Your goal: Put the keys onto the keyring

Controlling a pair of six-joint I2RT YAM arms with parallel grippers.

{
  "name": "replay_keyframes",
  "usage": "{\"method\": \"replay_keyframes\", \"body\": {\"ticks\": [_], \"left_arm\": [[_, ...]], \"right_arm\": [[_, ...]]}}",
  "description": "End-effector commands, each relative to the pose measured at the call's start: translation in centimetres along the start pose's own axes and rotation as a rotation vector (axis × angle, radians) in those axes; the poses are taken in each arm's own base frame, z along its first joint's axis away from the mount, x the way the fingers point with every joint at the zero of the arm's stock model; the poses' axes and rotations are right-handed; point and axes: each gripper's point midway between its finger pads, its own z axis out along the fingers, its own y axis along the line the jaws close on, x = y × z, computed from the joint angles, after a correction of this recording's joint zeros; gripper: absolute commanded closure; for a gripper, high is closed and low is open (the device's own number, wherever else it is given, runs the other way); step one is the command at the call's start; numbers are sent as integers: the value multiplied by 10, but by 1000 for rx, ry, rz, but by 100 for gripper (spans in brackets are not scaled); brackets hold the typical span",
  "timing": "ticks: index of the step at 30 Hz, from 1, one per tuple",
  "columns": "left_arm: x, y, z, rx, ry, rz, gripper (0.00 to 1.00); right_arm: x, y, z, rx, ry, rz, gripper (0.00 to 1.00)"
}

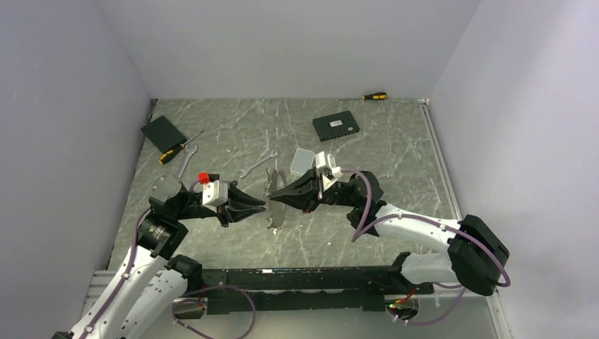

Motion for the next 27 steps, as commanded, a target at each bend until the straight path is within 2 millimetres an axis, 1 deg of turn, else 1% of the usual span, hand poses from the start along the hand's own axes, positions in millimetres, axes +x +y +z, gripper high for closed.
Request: {"method": "replay_keyframes", "body": {"ticks": [1,6,12,15,17,21,27], "left_arm": [[-10,12,-3,-79,-11,21,76],[-10,16,-4,-109,-11,24,73],[-10,14,-3,-97,-12,20,72],[-10,12,-3,-83,-14,18,70],[-9,12,-2,-81,-11,17,69],[-10,15,-4,-102,-4,24,69],[-13,16,-6,-125,-12,29,71]], "right_arm": [[-18,21,8,-108,-37,-42,100],[-15,26,10,-135,-27,-35,100],[-13,27,12,-138,-21,-33,100],[-13,26,12,-128,-23,-37,100],[-14,21,12,-98,-32,-40,100],[-19,15,11,-55,-50,-51,100],[-21,13,10,-39,-63,-59,100]]}}
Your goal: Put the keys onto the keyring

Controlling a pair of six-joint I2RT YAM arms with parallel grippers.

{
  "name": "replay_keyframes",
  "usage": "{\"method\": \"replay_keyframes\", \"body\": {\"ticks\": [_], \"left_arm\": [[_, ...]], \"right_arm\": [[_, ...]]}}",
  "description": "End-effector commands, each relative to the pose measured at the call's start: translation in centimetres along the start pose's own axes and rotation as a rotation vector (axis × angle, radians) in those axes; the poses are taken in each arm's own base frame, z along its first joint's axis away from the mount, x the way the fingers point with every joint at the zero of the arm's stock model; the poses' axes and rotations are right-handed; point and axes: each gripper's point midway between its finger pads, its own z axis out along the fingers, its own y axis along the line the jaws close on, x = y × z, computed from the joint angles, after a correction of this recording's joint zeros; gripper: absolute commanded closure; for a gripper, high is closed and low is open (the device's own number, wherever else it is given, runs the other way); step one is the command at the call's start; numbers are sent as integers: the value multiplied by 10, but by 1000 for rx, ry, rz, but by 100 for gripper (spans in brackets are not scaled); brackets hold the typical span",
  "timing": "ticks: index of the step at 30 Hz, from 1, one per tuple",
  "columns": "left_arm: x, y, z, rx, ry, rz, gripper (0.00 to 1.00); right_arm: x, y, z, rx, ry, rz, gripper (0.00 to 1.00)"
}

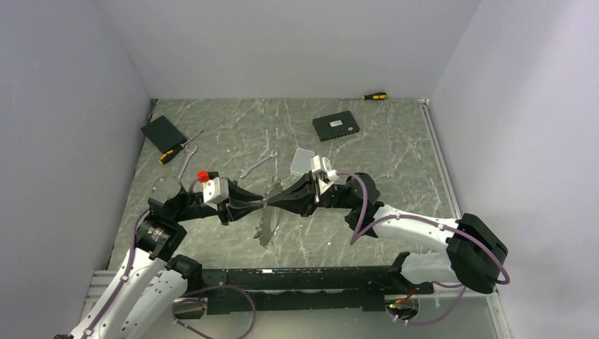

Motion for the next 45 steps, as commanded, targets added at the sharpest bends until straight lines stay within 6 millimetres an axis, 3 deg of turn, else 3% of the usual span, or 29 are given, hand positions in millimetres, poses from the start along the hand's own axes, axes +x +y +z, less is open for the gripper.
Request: {"method": "replay_keyframes", "body": {"ticks": [1,7,13,18,23,30,45], "left_arm": [[-17,2,-3,-24,-33,38,71],[-17,2,-1,-19,-28,20,70],[-19,7,-3,-59,-30,21,53],[-22,14,-8,-125,-36,37,51],[-27,17,-13,-174,-62,53,56],[-26,10,-6,-97,-57,36,62],[-23,5,0,-35,-48,-27,64]], "right_arm": [[-33,2,5,4,-93,-85,100],[-35,0,3,26,-104,-94,100],[-33,-1,1,36,-97,-97,100],[-31,-3,-1,56,-88,-106,100],[-28,-4,-2,63,-81,-107,100],[-27,-3,-1,53,-75,-106,100],[-25,-9,-4,99,-63,-133,100]]}}
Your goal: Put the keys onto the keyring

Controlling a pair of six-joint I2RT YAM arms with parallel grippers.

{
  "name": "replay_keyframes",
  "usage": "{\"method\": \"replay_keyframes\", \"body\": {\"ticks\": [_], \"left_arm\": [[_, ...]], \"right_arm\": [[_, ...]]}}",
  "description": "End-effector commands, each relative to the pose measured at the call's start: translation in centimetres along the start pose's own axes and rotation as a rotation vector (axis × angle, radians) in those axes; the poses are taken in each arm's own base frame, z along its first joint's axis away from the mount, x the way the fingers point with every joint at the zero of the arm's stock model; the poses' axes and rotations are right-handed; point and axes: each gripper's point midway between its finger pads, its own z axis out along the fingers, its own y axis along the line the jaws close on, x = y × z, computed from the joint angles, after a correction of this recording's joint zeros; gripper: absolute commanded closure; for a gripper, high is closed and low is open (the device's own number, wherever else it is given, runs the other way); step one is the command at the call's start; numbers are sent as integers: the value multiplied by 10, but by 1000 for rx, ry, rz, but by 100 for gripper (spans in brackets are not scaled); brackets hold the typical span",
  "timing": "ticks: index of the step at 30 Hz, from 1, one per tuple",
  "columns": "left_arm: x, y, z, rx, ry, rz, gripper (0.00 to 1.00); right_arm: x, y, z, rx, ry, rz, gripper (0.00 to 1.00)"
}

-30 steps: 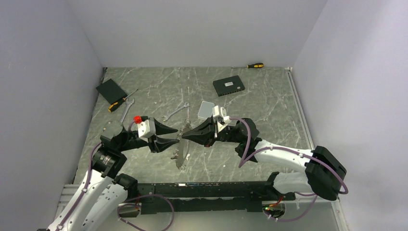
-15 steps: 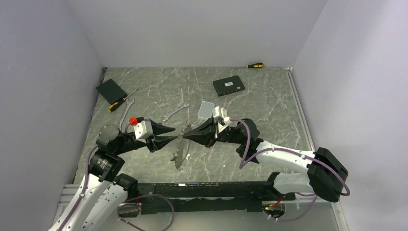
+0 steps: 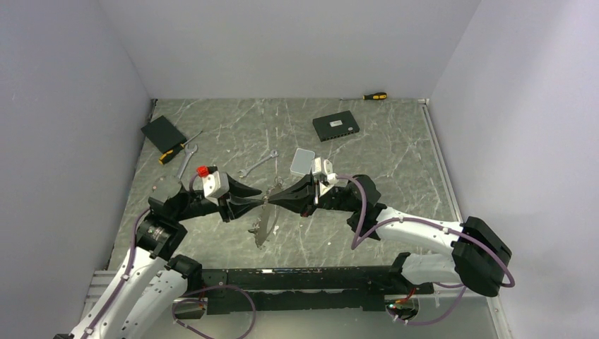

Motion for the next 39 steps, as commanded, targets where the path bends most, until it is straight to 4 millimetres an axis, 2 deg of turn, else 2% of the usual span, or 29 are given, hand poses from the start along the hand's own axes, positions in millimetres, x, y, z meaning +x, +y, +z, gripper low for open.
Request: {"method": "replay_keyframes", "body": {"ticks": [1,6,9,11,15,24,39], "left_arm": [[-22,-7,0,35,-47,15,64],[-23,-6,-1,29,-50,19,62],[-24,-5,-2,15,-52,27,55],[-25,-5,-3,8,-59,29,54],[-24,-5,-2,7,-61,23,62],[-24,-3,3,33,-53,0,71],[-25,-6,5,57,-68,-9,77]], "right_arm": [[-26,-1,0,29,-70,-85,100],[-25,-1,1,19,-61,-84,100],[-25,-2,0,30,-64,-85,100],[-25,-2,1,24,-62,-84,100],[-23,0,2,10,-55,-81,100],[-22,4,4,-11,-55,-71,100],[-14,7,6,-22,-32,-59,100]]}}
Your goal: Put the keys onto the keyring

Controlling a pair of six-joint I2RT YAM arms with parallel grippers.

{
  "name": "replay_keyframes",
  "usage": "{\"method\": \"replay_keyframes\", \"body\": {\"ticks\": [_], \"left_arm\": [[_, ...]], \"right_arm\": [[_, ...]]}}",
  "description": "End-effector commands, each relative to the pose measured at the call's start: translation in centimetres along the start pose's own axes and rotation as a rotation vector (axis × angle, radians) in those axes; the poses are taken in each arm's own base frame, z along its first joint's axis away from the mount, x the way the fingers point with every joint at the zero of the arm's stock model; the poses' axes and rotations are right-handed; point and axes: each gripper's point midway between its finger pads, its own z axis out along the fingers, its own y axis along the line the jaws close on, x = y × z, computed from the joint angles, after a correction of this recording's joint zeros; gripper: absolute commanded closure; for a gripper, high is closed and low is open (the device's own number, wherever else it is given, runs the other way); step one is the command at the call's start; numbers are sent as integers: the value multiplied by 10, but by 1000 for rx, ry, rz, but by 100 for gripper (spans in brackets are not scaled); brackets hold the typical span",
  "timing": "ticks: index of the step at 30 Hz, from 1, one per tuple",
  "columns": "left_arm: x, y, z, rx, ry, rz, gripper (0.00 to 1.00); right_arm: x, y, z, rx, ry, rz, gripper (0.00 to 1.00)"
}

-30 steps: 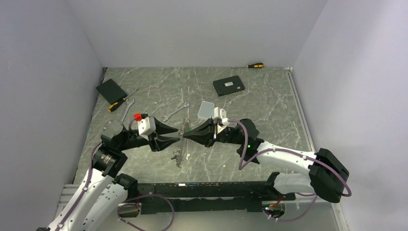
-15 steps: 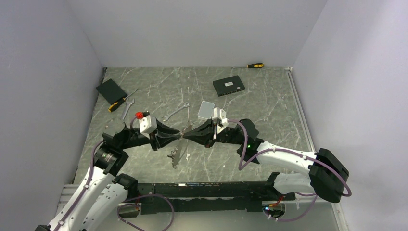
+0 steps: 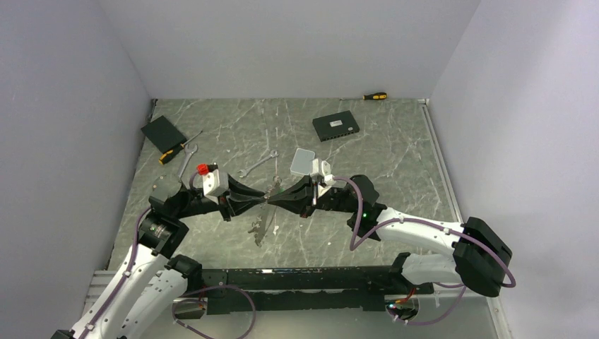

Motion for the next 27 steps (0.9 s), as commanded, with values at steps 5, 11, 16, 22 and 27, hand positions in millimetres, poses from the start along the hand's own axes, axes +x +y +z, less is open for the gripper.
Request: {"method": "replay_keyframes", "body": {"ticks": [5,11,16,22,27], "left_arm": [[-15,-2,3,29,-27,-15,82],[-11,-3,5,53,-4,-23,100],[-1,1,3,38,45,14,100],[-6,10,1,3,66,88,100],[-6,8,-1,22,87,148,100]], "right_arm": [[-24,8,7,-42,-69,-54,100],[-26,10,8,-53,-82,-49,100],[-16,5,10,-27,-20,-18,90],[1,-2,1,31,96,10,48],[12,5,-10,18,157,3,45]]}}
